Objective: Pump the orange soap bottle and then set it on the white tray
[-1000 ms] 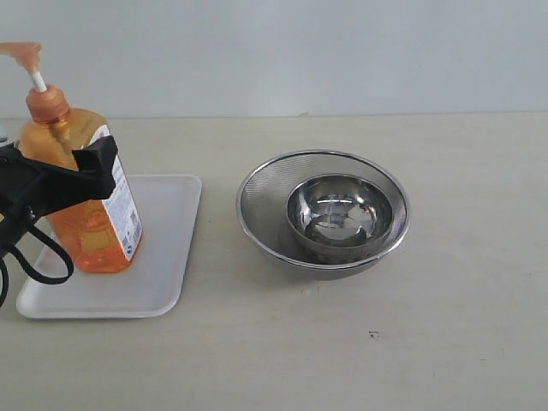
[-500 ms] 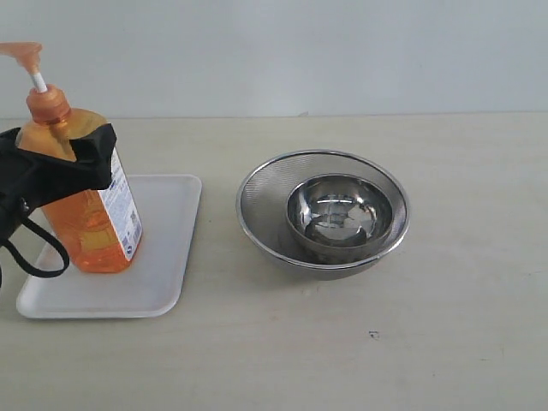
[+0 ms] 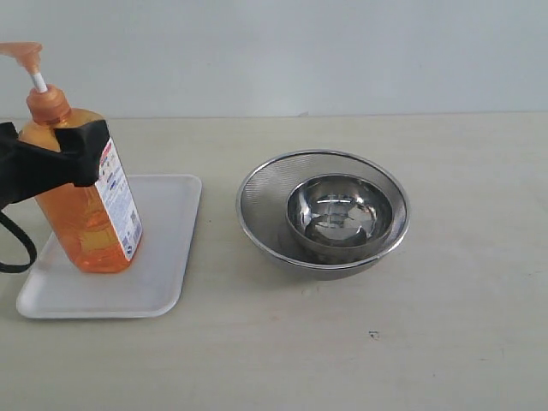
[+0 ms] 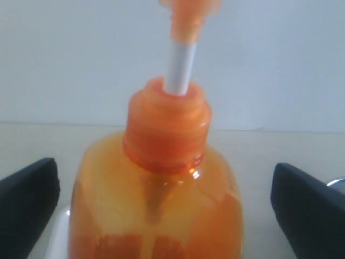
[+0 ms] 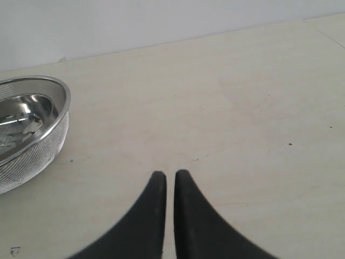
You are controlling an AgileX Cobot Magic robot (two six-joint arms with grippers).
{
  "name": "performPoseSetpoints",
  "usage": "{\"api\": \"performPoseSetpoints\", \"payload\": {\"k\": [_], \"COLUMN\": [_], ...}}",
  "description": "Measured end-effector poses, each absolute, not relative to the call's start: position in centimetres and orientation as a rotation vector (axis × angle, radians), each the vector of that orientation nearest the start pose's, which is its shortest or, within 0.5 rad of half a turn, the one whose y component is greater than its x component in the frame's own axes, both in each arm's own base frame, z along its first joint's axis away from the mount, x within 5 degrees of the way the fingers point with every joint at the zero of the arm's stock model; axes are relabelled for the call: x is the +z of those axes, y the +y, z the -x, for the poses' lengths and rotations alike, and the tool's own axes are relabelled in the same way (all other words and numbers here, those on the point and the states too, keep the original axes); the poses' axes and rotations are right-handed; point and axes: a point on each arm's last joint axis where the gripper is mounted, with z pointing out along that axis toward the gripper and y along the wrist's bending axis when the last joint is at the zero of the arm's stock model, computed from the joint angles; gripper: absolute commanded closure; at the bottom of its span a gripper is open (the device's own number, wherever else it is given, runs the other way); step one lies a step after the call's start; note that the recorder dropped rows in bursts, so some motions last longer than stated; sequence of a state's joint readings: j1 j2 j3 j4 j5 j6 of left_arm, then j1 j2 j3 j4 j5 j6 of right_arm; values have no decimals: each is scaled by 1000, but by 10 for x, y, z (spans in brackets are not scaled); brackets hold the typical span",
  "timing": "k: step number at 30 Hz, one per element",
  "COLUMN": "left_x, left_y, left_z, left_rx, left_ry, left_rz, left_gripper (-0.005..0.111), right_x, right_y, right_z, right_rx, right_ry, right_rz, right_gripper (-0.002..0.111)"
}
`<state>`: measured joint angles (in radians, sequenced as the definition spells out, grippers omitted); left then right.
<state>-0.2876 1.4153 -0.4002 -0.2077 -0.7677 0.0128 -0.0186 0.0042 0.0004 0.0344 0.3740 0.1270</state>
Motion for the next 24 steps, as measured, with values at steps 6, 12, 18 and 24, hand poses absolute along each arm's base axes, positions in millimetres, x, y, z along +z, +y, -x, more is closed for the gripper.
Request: {"api": "performPoseSetpoints", "payload": {"k": [6,12,18,24], "left_x": [216,206,203,208], "left_y": [-54,-44,-43,-50], "left_z": [-224,-189,-157,-134], "left_rx": [-212,-256,-379,-497], "left_ry": [1728,1746,1779,1827], "left_rz": [-16,33,19,-94], "left_gripper": [4,4,4,4], "right_x": [179,179,179,179], "right_y": [0,0,0,0], "right_z": [-53,-53,-53,-53], "right_rx": [109,109,109,109], "right_ry": [1857,1857,1857,1857], "right_rz": [-157,-157,-157,-157], "right_gripper": [107,107,107,107]}}
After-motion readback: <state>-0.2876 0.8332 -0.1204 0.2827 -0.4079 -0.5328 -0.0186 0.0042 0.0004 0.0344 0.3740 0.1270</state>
